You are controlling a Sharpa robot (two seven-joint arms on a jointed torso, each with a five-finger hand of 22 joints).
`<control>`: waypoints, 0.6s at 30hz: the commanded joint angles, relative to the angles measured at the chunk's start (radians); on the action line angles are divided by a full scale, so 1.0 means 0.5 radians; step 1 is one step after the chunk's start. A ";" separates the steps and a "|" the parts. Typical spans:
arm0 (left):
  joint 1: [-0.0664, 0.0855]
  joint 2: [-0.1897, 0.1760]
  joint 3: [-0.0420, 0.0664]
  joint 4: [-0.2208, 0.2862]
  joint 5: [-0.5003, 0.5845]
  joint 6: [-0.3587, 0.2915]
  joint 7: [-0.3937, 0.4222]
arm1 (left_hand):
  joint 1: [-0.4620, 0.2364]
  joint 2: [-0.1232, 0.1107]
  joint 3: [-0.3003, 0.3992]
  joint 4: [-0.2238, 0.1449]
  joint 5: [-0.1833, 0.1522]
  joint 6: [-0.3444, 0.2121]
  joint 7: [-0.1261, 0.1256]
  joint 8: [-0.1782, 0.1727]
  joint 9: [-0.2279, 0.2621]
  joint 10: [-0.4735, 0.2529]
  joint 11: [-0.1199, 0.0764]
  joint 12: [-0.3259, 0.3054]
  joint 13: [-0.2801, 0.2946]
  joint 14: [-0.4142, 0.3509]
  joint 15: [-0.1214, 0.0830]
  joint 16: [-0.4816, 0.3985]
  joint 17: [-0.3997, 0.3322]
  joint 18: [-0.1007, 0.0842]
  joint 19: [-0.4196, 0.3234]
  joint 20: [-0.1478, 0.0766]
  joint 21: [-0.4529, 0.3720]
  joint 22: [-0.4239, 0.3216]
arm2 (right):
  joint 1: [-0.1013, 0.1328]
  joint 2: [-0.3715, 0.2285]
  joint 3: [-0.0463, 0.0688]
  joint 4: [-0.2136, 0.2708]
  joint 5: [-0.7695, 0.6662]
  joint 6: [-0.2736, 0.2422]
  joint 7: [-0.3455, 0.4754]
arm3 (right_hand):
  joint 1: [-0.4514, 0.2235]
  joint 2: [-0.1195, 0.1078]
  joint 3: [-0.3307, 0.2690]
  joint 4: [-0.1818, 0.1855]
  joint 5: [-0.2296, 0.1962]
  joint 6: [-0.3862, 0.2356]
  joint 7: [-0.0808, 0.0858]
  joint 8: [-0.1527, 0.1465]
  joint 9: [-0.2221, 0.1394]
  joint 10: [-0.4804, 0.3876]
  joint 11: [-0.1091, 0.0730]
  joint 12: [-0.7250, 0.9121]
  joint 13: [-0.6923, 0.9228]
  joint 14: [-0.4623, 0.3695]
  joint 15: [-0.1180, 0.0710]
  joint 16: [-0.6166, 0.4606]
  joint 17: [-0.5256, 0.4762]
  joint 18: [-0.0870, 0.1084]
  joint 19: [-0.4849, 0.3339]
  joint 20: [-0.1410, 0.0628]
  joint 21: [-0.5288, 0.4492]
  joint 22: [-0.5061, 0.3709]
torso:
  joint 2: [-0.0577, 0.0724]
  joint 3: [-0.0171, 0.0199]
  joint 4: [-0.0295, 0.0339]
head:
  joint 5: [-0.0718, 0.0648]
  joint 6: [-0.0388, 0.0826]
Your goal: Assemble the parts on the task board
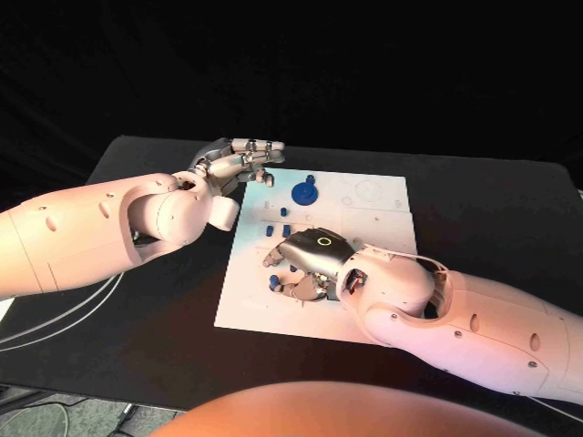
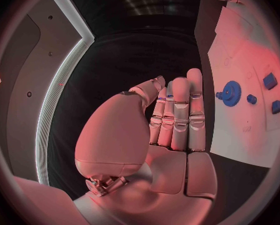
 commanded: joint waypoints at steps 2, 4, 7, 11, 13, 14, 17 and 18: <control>-0.001 0.002 0.001 -0.001 -0.008 0.040 0.007 | 0.004 0.018 -0.013 -0.002 0.004 -0.014 -0.001 0.013 -0.002 -0.021 0.000 0.011 0.003 -0.015 -0.001 -0.011 -0.002 0.006 0.008 0.010 -0.013 -0.003 | -0.005 -0.072 0.016 0.072 0.088 -0.300 0.055 | 0.027 -0.001 -0.054 0.004 0.011 -0.029 -0.004 -0.001 0.004 -0.027 0.003 0.036 0.006 0.067 0.013 -0.012 -0.010 0.026 -0.006 0.011 -0.019 -0.026 | -0.004 0.0006 -0.006 | -0.010 0.012; -0.001 0.002 0.001 -0.002 -0.008 0.040 0.006 | 0.004 0.018 -0.013 -0.002 0.004 -0.014 -0.001 0.013 -0.002 -0.021 0.000 0.011 0.003 -0.015 -0.001 -0.011 -0.002 0.006 0.008 0.010 -0.013 -0.003 | -0.005 -0.135 0.035 0.122 0.143 -0.345 0.069 | 0.041 0.011 -0.073 0.005 0.015 -0.018 0.003 0.006 0.009 0.001 -0.004 0.071 0.013 0.066 0.009 -0.014 -0.014 0.028 -0.005 0.009 -0.021 -0.029 | -0.007 -0.0012 -0.009 | -0.024 0.022; -0.002 0.001 0.001 0.000 -0.008 0.042 0.005 | 0.004 0.018 -0.013 -0.002 0.004 -0.014 -0.001 0.013 -0.002 -0.021 0.000 0.011 0.003 -0.015 -0.001 -0.011 -0.002 0.006 0.008 0.010 -0.013 -0.003 | -0.002 -0.258 0.072 0.201 0.290 -0.382 0.062 | 0.050 0.043 -0.083 0.012 0.043 0.043 0.032 0.027 0.023 0.196 -0.036 0.196 0.045 0.064 -0.014 -0.021 -0.025 0.029 -0.002 -0.006 -0.021 -0.027 | -0.012 -0.0050 -0.012 | -0.058 0.038; -0.002 -0.005 0.001 0.004 -0.008 0.041 0.004 | 0.004 0.018 -0.013 -0.002 0.004 -0.014 -0.001 0.013 -0.002 -0.021 0.000 0.011 0.003 -0.015 -0.001 -0.011 -0.002 0.006 0.008 0.010 -0.013 -0.003 | 0.009 -0.506 0.116 0.325 0.558 -0.394 -0.018 | 0.031 0.054 -0.095 0.040 0.091 0.031 0.028 0.019 0.021 0.605 -0.091 0.418 0.144 0.091 -0.054 0.053 0.069 0.006 0.048 -0.038 0.075 0.109 | -0.028 -0.0113 -0.031 | -0.105 0.054; -0.002 -0.012 0.001 0.006 -0.008 0.039 0.005 | 0.004 0.018 -0.013 -0.002 0.004 -0.014 -0.001 0.013 -0.002 -0.021 0.000 0.011 0.003 -0.015 -0.001 -0.011 -0.002 0.006 0.008 0.010 -0.013 -0.003 | 0.012 -0.631 0.127 0.378 0.698 -0.400 -0.067 | -0.017 0.034 -0.141 0.082 0.118 0.088 -0.010 0.066 0.040 0.747 -0.131 0.540 0.237 0.105 -0.091 0.092 0.115 -0.006 0.079 -0.072 0.131 0.182 | -0.038 -0.0141 -0.047 | -0.122 0.063; -0.003 -0.015 0.000 0.007 -0.008 0.037 0.006 | 0.004 0.018 -0.013 -0.002 0.004 -0.014 -0.001 0.013 -0.002 -0.021 0.000 0.011 0.003 -0.015 -0.001 -0.011 -0.002 0.006 0.008 0.010 -0.013 -0.003 | 0.013 -0.687 0.131 0.402 0.756 -0.410 -0.086 | -0.037 0.025 -0.165 0.100 0.137 0.109 -0.023 0.086 0.047 0.787 -0.145 0.595 0.285 0.113 -0.103 0.121 0.152 -0.016 0.095 -0.085 0.165 0.230 | -0.041 -0.0150 -0.054 | -0.126 0.066; -0.003 -0.025 0.000 0.011 -0.008 0.032 0.009 | 0.004 0.018 -0.013 -0.002 0.004 -0.014 -0.001 0.013 -0.002 -0.021 0.000 0.011 0.003 -0.015 -0.001 -0.011 -0.002 0.006 0.008 0.010 -0.013 -0.003 | 0.007 -0.810 0.136 0.463 0.820 -0.441 -0.146 | -0.099 0.013 -0.238 0.154 0.227 0.143 -0.047 0.131 0.064 0.842 -0.173 0.788 0.469 0.135 -0.124 0.206 0.260 -0.043 0.142 -0.109 0.271 0.378 | -0.048 -0.0143 -0.078 | -0.137 0.084; -0.003 -0.027 0.000 0.011 -0.009 0.030 0.010 | 0.004 0.018 -0.013 -0.002 0.004 -0.014 -0.001 0.013 -0.002 -0.021 0.000 0.011 0.003 -0.015 -0.001 -0.011 -0.002 0.006 0.008 0.010 -0.013 -0.003 | 0.003 -0.849 0.137 0.484 0.821 -0.443 -0.176 | -0.114 0.013 -0.263 0.173 0.256 0.152 -0.056 0.147 0.070 0.845 -0.178 0.930 0.626 0.134 -0.129 0.211 0.262 -0.045 0.145 -0.117 0.284 0.394 | -0.050 -0.0113 -0.082 | -0.141 0.087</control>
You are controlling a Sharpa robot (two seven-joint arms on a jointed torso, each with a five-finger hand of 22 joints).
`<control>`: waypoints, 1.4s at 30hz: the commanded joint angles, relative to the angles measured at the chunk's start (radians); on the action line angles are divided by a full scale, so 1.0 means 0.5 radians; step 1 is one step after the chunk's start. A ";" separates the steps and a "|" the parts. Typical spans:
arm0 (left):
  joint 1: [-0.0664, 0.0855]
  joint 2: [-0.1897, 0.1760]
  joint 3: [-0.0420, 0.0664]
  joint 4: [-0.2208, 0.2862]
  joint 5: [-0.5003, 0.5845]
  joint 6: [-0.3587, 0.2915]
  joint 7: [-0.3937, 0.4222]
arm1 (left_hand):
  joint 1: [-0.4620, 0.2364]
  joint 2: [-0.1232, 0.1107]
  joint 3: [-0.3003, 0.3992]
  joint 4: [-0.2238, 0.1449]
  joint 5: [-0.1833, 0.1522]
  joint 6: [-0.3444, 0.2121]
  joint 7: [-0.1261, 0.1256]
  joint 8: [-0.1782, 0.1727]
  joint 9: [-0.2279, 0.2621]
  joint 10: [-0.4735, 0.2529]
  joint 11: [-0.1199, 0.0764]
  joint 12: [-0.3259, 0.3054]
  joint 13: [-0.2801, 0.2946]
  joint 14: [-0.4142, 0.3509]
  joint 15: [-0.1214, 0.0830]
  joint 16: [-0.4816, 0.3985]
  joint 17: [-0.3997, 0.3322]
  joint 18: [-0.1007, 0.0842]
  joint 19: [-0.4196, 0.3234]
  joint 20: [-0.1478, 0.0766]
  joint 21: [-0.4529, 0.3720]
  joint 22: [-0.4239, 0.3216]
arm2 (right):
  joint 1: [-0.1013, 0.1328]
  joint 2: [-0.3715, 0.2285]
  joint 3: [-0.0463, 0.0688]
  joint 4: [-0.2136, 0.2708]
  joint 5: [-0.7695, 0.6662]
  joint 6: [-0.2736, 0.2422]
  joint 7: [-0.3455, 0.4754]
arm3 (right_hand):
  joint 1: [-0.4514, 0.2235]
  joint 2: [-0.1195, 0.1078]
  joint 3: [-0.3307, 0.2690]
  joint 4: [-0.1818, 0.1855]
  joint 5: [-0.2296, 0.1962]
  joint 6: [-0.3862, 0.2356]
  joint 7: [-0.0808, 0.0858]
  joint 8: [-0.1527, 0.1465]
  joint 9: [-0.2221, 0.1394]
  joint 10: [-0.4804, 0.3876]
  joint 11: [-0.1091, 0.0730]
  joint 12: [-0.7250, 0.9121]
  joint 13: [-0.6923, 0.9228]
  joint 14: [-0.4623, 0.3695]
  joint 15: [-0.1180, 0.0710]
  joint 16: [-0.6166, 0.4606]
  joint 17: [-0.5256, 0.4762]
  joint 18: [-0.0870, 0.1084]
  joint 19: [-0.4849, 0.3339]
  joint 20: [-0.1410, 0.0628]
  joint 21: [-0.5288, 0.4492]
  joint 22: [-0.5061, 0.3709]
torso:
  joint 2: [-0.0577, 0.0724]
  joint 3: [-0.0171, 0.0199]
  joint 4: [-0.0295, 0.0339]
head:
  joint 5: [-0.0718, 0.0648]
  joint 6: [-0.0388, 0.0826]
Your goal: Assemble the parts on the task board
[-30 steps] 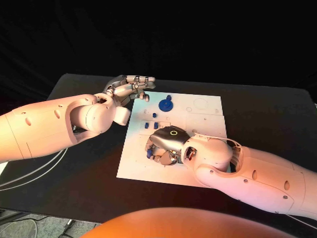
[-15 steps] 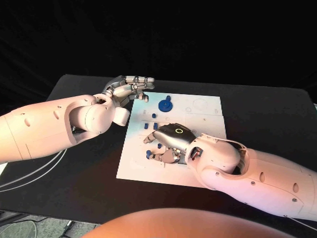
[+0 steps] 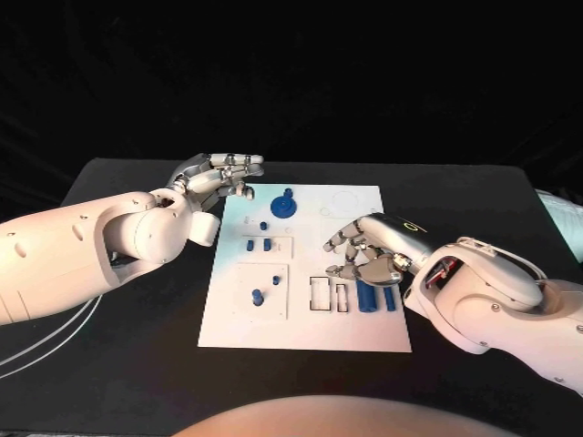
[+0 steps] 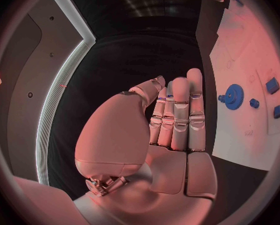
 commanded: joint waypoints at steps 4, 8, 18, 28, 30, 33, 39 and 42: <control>-0.002 -0.001 -0.001 0.006 -0.008 0.028 0.014 | 0.004 0.018 -0.013 -0.002 0.004 -0.014 -0.001 0.013 -0.002 -0.021 0.000 0.011 0.002 -0.015 -0.001 -0.011 -0.002 0.006 0.008 0.010 -0.013 -0.003 | -0.049 -0.181 0.004 0.125 0.161 -0.052 -0.287 | -0.102 0.015 -0.164 0.146 0.178 0.038 -0.033 0.101 0.042 0.017 -0.026 0.864 0.985 0.136 -0.028 0.044 0.071 -0.036 0.025 -0.022 0.075 0.101 | -0.025 0.0078 -0.053 | -0.038 0.013; -0.007 0.002 -0.003 0.004 -0.008 0.032 0.011 | 0.004 0.018 -0.013 -0.003 0.004 -0.015 -0.001 0.014 -0.002 -0.022 0.000 0.013 0.002 -0.015 -0.001 -0.011 -0.003 0.006 0.008 0.010 -0.014 -0.004 | -0.078 -0.239 0.003 0.146 0.061 -0.007 -0.409 | -0.079 0.051 -0.263 0.218 0.204 0.048 -0.049 0.184 0.090 0.084 -0.031 1.330 1.537 0.142 -0.041 0.083 0.122 -0.043 0.032 -0.030 0.112 0.156 | -0.034 0.0081 -0.062 | -0.057 0.006; -0.019 0.011 -0.005 0.000 -0.008 0.039 0.011 | 0.005 0.019 -0.015 -0.004 0.004 -0.015 -0.001 0.014 -0.002 -0.023 0.001 0.015 0.002 -0.016 -0.001 -0.011 -0.004 0.006 0.008 0.010 -0.015 -0.004 | -0.133 -0.208 -0.002 0.105 -0.076 0.144 -0.619 | -0.077 0.078 -0.425 0.331 0.219 0.009 -0.054 0.271 0.166 0.206 -0.038 1.717 2.005 0.162 -0.038 0.175 0.259 -0.060 0.051 -0.031 0.178 0.257 | -0.034 0.0100 -0.055 | -0.070 0.005; -0.022 0.005 -0.005 0.004 -0.008 0.038 0.009 | 0.005 0.019 -0.015 -0.004 0.004 -0.015 -0.001 0.014 -0.002 -0.023 0.001 0.015 0.002 -0.016 -0.001 -0.011 -0.004 0.006 0.008 0.010 -0.015 -0.004 | -0.148 -0.124 -0.004 0.020 -0.124 0.271 -0.681 | -0.103 0.130 -0.496 0.365 0.237 -0.032 -0.046 0.301 0.200 0.225 -0.031 1.781 2.094 0.180 -0.030 0.245 0.371 -0.076 0.073 -0.023 0.241 0.353 | -0.032 0.0062 -0.054 | -0.069 0.000; -0.023 0.005 -0.005 0.004 -0.008 0.038 0.009 | 0.005 0.019 -0.015 -0.004 0.004 -0.015 -0.001 0.014 -0.002 -0.023 0.001 0.015 0.002 -0.016 -0.001 -0.011 -0.004 0.006 0.008 0.010 -0.015 -0.004 | -0.152 -0.104 -0.004 0.002 -0.146 0.302 -0.689 | -0.114 0.137 -0.509 0.366 0.236 -0.036 -0.046 0.308 0.206 0.223 -0.030 1.782 2.098 0.180 -0.029 0.248 0.375 -0.077 0.073 -0.022 0.244 0.356 | -0.032 0.0075 -0.055 | -0.067 -0.001; -0.023 0.003 -0.005 0.005 -0.008 0.039 0.009 | 0.005 0.019 -0.015 -0.004 0.004 -0.015 -0.001 0.014 -0.002 -0.023 0.001 0.015 0.002 -0.016 -0.001 -0.011 -0.004 0.006 0.008 0.010 -0.015 -0.004 | -0.159 -0.087 -0.004 -0.013 -0.170 0.327 -0.695 | -0.125 0.145 -0.521 0.367 0.233 -0.038 -0.046 0.314 0.212 0.221 -0.030 1.781 2.100 0.180 -0.029 0.249 0.377 -0.077 0.072 -0.021 0.245 0.358 | -0.030 0.0091 -0.054 | -0.064 -0.006; -0.023 -0.001 -0.005 0.007 -0.008 0.039 0.008 | 0.005 0.019 -0.015 -0.004 0.004 -0.015 -0.001 0.014 -0.002 -0.023 0.001 0.015 0.002 -0.016 -0.001 -0.011 -0.004 0.006 0.008 0.010 -0.015 -0.004 | -0.173 -0.056 -0.004 -0.041 -0.207 0.390 -0.707 | -0.142 0.156 -0.544 0.367 0.218 -0.044 -0.047 0.324 0.222 0.218 -0.030 1.779 2.104 0.179 -0.028 0.249 0.377 -0.076 0.070 -0.020 0.246 0.358 | -0.031 0.0084 -0.052 | -0.062 -0.013; -0.023 -0.002 -0.005 0.007 -0.008 0.039 0.007 | 0.005 0.019 -0.015 -0.004 0.004 -0.015 -0.001 0.014 -0.002 -0.023 0.001 0.015 0.002 -0.016 -0.001 -0.011 -0.004 0.006 0.008 0.010 -0.015 -0.004 | -0.181 -0.039 -0.004 -0.054 -0.215 0.429 -0.712 | -0.152 0.164 -0.556 0.368 0.206 -0.047 -0.047 0.330 0.228 0.214 -0.030 1.774 2.102 0.178 -0.028 0.247 0.374 -0.076 0.068 -0.019 0.245 0.357 | -0.028 0.0097 -0.052 | -0.057 -0.015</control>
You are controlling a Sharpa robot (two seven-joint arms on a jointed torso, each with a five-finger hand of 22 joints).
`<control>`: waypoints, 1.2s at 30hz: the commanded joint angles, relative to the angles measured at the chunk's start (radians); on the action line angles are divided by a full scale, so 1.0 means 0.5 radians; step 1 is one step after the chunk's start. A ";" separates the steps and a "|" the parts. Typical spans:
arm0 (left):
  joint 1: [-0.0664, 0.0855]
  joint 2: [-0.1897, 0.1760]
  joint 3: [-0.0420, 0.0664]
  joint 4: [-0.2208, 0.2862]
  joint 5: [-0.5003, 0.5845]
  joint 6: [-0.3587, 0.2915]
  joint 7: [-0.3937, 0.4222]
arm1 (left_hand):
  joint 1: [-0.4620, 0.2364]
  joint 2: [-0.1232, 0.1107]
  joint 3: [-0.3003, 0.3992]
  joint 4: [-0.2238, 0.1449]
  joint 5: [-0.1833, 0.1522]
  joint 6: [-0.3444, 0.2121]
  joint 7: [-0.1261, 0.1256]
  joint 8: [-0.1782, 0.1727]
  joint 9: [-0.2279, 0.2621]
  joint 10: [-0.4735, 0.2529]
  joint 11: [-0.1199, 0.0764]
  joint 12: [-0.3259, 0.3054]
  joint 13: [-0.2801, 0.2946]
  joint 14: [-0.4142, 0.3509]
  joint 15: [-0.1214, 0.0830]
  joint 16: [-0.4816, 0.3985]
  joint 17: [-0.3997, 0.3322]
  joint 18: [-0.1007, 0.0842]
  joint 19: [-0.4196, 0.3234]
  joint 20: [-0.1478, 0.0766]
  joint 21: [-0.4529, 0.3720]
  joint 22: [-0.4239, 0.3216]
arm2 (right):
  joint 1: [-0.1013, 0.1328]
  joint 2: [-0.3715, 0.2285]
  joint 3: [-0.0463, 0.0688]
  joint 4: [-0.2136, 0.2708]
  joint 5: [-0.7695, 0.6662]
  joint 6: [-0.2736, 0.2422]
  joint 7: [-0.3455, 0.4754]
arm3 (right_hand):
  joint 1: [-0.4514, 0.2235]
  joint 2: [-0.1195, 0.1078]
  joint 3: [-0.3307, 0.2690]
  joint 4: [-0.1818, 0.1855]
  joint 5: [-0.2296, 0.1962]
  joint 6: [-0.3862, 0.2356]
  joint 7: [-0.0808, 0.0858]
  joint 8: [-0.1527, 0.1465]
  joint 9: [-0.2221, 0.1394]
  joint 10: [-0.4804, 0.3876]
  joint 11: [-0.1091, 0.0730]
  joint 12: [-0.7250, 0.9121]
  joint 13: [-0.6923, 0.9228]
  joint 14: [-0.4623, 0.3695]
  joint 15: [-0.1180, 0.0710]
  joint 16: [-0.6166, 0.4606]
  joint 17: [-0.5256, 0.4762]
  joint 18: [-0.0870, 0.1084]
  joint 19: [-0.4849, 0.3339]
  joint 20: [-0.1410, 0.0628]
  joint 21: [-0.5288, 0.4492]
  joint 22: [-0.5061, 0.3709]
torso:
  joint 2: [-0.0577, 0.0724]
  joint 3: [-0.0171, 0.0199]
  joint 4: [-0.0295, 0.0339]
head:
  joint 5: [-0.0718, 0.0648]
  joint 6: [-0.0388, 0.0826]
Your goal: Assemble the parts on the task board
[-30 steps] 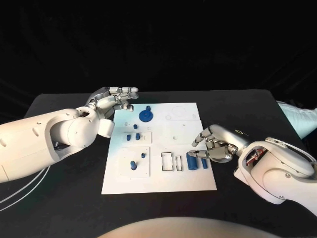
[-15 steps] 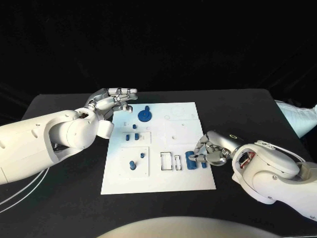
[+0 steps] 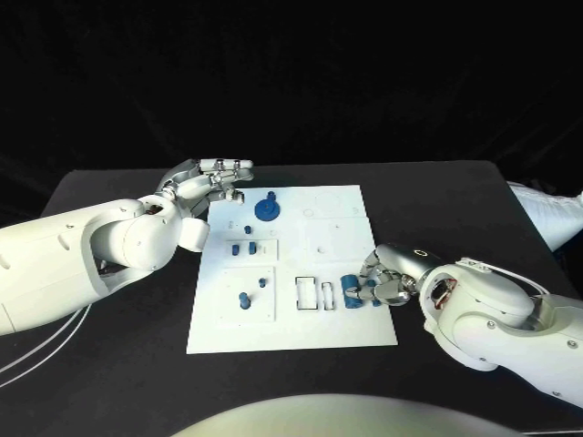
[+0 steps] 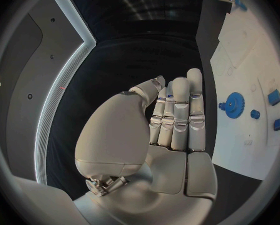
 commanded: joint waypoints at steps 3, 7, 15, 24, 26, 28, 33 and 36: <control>0.000 -0.002 0.001 0.007 -0.008 0.037 0.008 | 0.005 0.019 -0.009 0.002 0.004 -0.015 -0.001 0.007 -0.002 -0.009 0.001 0.007 0.003 -0.016 -0.001 -0.011 -0.002 0.006 0.008 0.010 -0.007 -0.002 | -0.016 0.035 -0.001 -0.032 -0.082 0.154 -0.042 | -0.023 0.021 -0.033 0.000 -0.035 -0.021 0.006 0.021 0.013 0.001 0.003 0.001 0.083 0.181 0.005 0.006 0.368 -0.033 0.024 0.009 0.002 -0.003 | 0.003 0.0009 -0.001 | 0.006 -0.005; 0.000 -0.003 0.001 0.008 -0.008 0.038 0.007 | 0.001 0.020 -0.013 0.003 0.004 -0.016 0.000 0.008 -0.003 -0.012 0.001 0.011 0.004 -0.017 -0.001 -0.010 -0.005 0.006 0.008 0.011 -0.010 -0.003 | -0.029 0.062 -0.002 -0.057 -0.106 0.174 -0.047 | -0.026 0.024 -0.037 0.000 -0.040 -0.023 0.005 0.023 0.015 0.000 0.003 -0.001 0.082 0.181 0.005 0.006 0.367 -0.033 0.024 0.009 0.002 -0.003 | 0.002 0.0014 -0.001 | 0.011 -0.008; 0.000 -0.005 0.001 0.009 -0.008 0.044 0.004 | 0.001 0.020 -0.013 0.003 0.004 -0.016 0.000 0.008 -0.003 -0.012 0.001 0.011 0.004 -0.017 -0.001 -0.010 -0.005 0.006 0.008 0.011 -0.010 -0.003 | -0.040 0.106 -0.002 -0.094 -0.106 0.135 -0.051 | -0.012 0.040 -0.040 -0.006 -0.036 -0.015 0.002 0.037 0.027 0.000 0.001 0.000 0.087 0.180 0.004 0.005 0.367 -0.033 0.023 0.009 0.003 -0.001 | 0.001 0.0013 -0.002 | 0.012 -0.013; -0.001 -0.008 0.001 0.010 -0.008 0.051 0.002 | 0.001 0.020 -0.013 0.003 0.004 -0.016 0.000 0.008 -0.003 -0.012 0.001 0.011 0.004 -0.017 -0.001 -0.010 -0.005 0.006 0.008 0.011 -0.010 -0.003 | -0.046 0.095 -0.001 -0.029 -0.022 -0.247 -0.037 | 0.085 0.112 -0.029 -0.024 0.129 0.016 -0.019 0.103 0.088 0.014 -0.018 0.010 0.114 0.181 -0.012 0.009 0.374 -0.035 0.025 -0.004 0.014 0.016 | 0.002 0.0038 -0.004 | 0.018 -0.012; -0.001 -0.009 0.001 0.009 -0.008 0.052 0.001 | 0.001 0.020 -0.013 0.003 0.004 -0.016 0.000 0.008 -0.003 -0.012 0.001 0.011 0.004 -0.017 -0.001 -0.010 -0.005 0.006 0.008 0.011 -0.010 -0.003 | -0.046 0.086 0.001 0.001 0.001 -0.321 -0.033 | 0.101 0.110 -0.033 -0.028 0.171 0.016 -0.021 0.112 0.099 0.017 -0.021 0.011 0.119 0.182 -0.015 0.011 0.378 -0.036 0.027 -0.006 0.019 0.023 | 0.002 0.0039 -0.004 | 0.021 -0.010; -0.001 -0.008 0.001 0.008 -0.008 0.053 0.001 | 0.001 0.020 -0.013 0.003 0.004 -0.016 0.000 0.008 -0.003 -0.012 0.001 0.011 0.004 -0.017 -0.001 -0.010 -0.005 0.006 0.008 0.011 -0.010 -0.003 | -0.045 0.074 0.006 0.045 0.049 -0.384 -0.030 | 0.105 0.111 -0.038 -0.025 0.199 0.016 -0.023 0.118 0.107 0.019 -0.022 0.011 0.122 0.183 -0.016 0.012 0.380 -0.037 0.029 -0.008 0.022 0.028 | 0.001 0.0033 -0.003 | 0.019 -0.009; -0.001 -0.006 0.001 0.009 -0.009 0.057 0.000 | 0.001 0.020 -0.013 0.003 0.004 -0.016 0.000 0.008 -0.003 -0.012 0.001 0.011 0.004 -0.017 -0.001 -0.010 -0.005 0.006 0.008 0.011 -0.010 -0.003 | -0.039 0.082 0.011 0.096 0.136 -0.409 -0.030 | 0.106 0.114 -0.041 -0.021 0.211 0.015 -0.023 0.122 0.112 0.020 -0.023 0.010 0.123 0.183 -0.017 0.012 0.379 -0.038 0.029 -0.009 0.023 0.030 | 0.002 0.0000 0.000 | 0.020 -0.006; -0.001 -0.005 0.001 0.009 -0.009 0.060 -0.003 | 0.001 0.020 -0.013 0.003 0.004 -0.016 0.000 0.008 -0.003 -0.012 0.001 0.011 0.004 -0.017 -0.001 -0.010 -0.005 0.006 0.008 0.011 -0.010 -0.003 | -0.037 0.110 0.012 0.103 0.180 -0.388 -0.030 | 0.104 0.118 -0.044 -0.016 0.220 0.014 -0.024 0.124 0.116 0.019 -0.024 0.007 0.121 0.182 -0.017 0.011 0.378 -0.037 0.029 -0.009 0.022 0.028 | 0.004 0.0012 0.000 | 0.023 -0.006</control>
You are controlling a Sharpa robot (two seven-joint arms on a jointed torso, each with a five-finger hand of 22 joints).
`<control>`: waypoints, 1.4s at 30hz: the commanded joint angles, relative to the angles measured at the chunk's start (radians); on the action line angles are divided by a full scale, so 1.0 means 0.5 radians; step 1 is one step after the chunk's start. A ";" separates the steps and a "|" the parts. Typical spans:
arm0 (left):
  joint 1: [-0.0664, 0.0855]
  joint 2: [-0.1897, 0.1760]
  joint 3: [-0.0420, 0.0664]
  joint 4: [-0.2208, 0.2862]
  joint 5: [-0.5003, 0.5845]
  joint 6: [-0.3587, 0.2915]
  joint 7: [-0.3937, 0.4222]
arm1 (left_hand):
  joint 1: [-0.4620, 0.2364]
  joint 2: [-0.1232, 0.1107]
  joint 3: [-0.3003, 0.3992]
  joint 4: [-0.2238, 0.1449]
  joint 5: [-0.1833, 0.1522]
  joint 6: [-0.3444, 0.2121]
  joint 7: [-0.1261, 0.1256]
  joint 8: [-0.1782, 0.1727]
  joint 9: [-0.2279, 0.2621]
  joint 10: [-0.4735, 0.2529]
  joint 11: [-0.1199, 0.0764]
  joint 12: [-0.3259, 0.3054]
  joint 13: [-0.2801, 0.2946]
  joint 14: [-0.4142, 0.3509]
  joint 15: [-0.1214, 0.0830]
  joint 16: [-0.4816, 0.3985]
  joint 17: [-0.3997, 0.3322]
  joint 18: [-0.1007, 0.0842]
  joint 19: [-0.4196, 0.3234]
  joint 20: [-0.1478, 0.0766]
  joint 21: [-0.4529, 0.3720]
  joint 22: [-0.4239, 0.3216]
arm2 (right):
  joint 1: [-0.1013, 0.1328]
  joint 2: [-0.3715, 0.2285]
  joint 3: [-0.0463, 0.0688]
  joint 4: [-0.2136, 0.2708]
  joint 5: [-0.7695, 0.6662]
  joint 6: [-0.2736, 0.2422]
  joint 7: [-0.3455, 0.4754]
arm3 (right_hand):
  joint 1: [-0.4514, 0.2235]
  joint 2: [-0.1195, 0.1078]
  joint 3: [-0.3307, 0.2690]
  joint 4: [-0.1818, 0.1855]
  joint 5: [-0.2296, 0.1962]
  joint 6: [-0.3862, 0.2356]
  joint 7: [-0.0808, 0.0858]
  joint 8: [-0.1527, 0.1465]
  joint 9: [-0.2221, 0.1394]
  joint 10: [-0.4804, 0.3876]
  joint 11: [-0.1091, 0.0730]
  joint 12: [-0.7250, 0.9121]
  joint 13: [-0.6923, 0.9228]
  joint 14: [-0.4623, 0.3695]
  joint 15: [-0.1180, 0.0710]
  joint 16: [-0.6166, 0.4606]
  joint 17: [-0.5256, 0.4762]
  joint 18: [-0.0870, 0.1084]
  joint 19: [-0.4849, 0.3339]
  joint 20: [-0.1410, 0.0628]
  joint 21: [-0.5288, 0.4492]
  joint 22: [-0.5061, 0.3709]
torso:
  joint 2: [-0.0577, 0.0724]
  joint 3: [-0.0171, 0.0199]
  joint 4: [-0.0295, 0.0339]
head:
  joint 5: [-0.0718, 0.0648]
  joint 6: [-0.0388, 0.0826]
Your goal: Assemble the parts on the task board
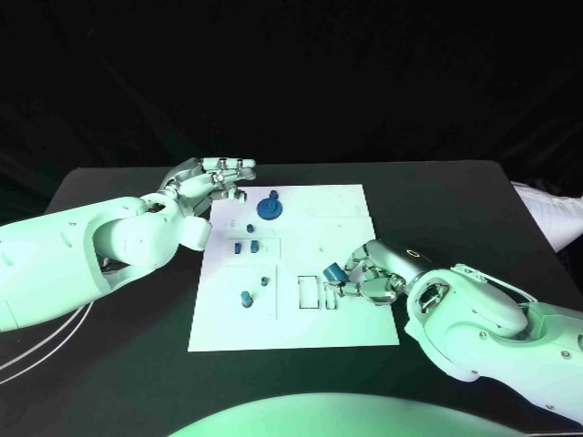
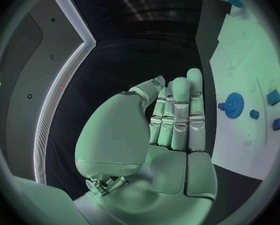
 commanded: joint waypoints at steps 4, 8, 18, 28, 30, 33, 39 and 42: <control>0.000 0.005 0.001 0.005 -0.009 0.048 0.003 | 0.001 0.020 -0.013 0.003 0.003 -0.016 0.000 0.008 -0.003 -0.012 0.002 0.011 0.003 -0.017 -0.001 -0.010 -0.002 0.006 0.008 0.011 -0.010 -0.002 | 0.001 0.077 0.001 -0.015 0.158 0.044 -0.014 | -0.052 -0.002 -0.055 0.021 0.048 -0.015 -0.009 0.014 0.022 -0.003 -0.005 -0.007 0.114 0.181 -0.016 0.009 0.374 -0.037 0.027 -0.009 0.009 -0.001 | 0.001 -0.0009 -0.001 | 0.007 -0.005; 0.000 0.010 0.001 0.006 -0.009 0.050 -0.001 | -0.001 0.020 -0.015 0.003 0.004 -0.017 0.000 0.009 -0.003 -0.015 0.002 0.013 0.003 -0.018 0.000 -0.010 -0.003 0.006 0.008 0.011 -0.011 -0.003 | 0.006 0.134 0.000 -0.052 0.181 0.153 -0.030 | -0.103 0.001 -0.090 0.022 0.027 -0.023 -0.010 0.021 0.037 -0.005 -0.005 -0.017 0.112 0.180 -0.016 0.005 0.369 -0.036 0.024 -0.009 0.007 -0.004 | 0.003 -0.0010 0.005 | 0.010 -0.004; 0.000 0.013 0.001 0.009 -0.010 0.050 -0.004 | -0.002 0.021 -0.016 0.004 0.004 -0.017 0.000 0.009 -0.003 -0.017 0.002 0.015 0.003 -0.018 0.000 -0.010 -0.004 0.006 0.007 0.011 -0.012 -0.003 | 0.023 0.196 -0.004 -0.099 0.161 0.275 -0.046 | -0.182 0.034 -0.137 0.022 0.005 -0.018 -0.018 0.044 0.066 -0.010 -0.010 -0.037 0.105 0.179 -0.020 0.002 0.364 -0.036 0.023 -0.010 0.007 -0.003 | 0.002 -0.0022 0.004 | 0.020 -0.007; 0.000 0.014 0.001 0.011 -0.010 0.044 -0.003 | -0.005 0.020 -0.019 0.005 0.004 -0.021 0.001 0.009 -0.004 -0.022 0.003 0.017 0.003 -0.019 0.001 -0.009 -0.006 0.005 0.007 0.012 -0.014 -0.004 | 0.037 0.241 -0.008 -0.150 0.118 0.276 -0.052 | -0.191 0.034 -0.156 0.017 -0.009 -0.007 -0.025 0.062 0.087 -0.017 -0.017 -0.057 0.092 0.178 -0.025 0.000 0.360 -0.035 0.020 -0.014 0.003 -0.008 | 0.002 -0.0002 0.001 | 0.025 -0.011; 0.000 0.015 0.001 0.012 -0.010 0.043 -0.003 | -0.006 0.020 -0.020 0.005 0.004 -0.023 0.002 0.008 -0.004 -0.023 0.004 0.017 0.002 -0.019 0.001 -0.009 -0.006 0.005 0.007 0.012 -0.014 -0.004 | 0.044 0.256 -0.011 -0.166 0.112 0.276 -0.053 | -0.191 0.033 -0.157 0.016 -0.011 -0.007 -0.025 0.063 0.088 -0.020 -0.017 -0.063 0.088 0.178 -0.025 -0.001 0.359 -0.034 0.020 -0.014 0.002 -0.009 | 0.003 0.0003 0.003 | 0.024 -0.010; 0.000 0.015 0.001 0.012 -0.010 0.042 -0.003 | -0.006 0.020 -0.020 0.005 0.004 -0.023 0.002 0.008 -0.004 -0.023 0.004 0.017 0.002 -0.019 0.001 -0.009 -0.006 0.005 0.007 0.012 -0.014 -0.004 | 0.050 0.270 -0.014 -0.182 0.099 0.280 -0.054 | -0.191 0.035 -0.158 0.017 -0.013 -0.007 -0.026 0.064 0.090 -0.022 -0.017 -0.067 0.084 0.178 -0.025 -0.002 0.358 -0.034 0.019 -0.014 0.001 -0.012 | 0.004 0.0006 0.006 | 0.024 -0.008; 0.000 0.013 0.001 0.012 -0.010 0.040 -0.003 | -0.006 0.020 -0.020 0.005 0.004 -0.023 0.002 0.008 -0.004 -0.023 0.004 0.017 0.002 -0.019 0.001 -0.009 -0.006 0.005 0.007 0.012 -0.014 -0.004 | 0.055 0.288 -0.019 -0.193 0.079 0.301 -0.053 | -0.178 0.046 -0.160 0.014 -0.031 0.003 -0.032 0.078 0.106 -0.024 -0.022 -0.075 0.082 0.177 -0.029 -0.005 0.353 -0.034 0.018 -0.017 -0.001 -0.012 | 0.004 0.0006 0.001 | 0.027 -0.009; 0.000 0.013 0.001 0.012 -0.010 0.041 -0.003 | -0.005 0.020 -0.020 0.004 0.004 -0.025 0.002 0.007 -0.005 -0.026 0.004 0.018 0.002 -0.020 0.001 -0.009 -0.007 0.006 0.007 0.012 -0.015 -0.005 | 0.056 0.290 -0.020 -0.188 0.076 0.314 -0.052 | -0.168 0.051 -0.165 0.013 -0.038 0.022 -0.041 0.096 0.124 -0.021 -0.029 -0.077 0.084 0.177 -0.034 -0.006 0.353 -0.034 0.017 -0.021 -0.001 -0.012 | 0.004 0.0018 0.001 | 0.027 -0.010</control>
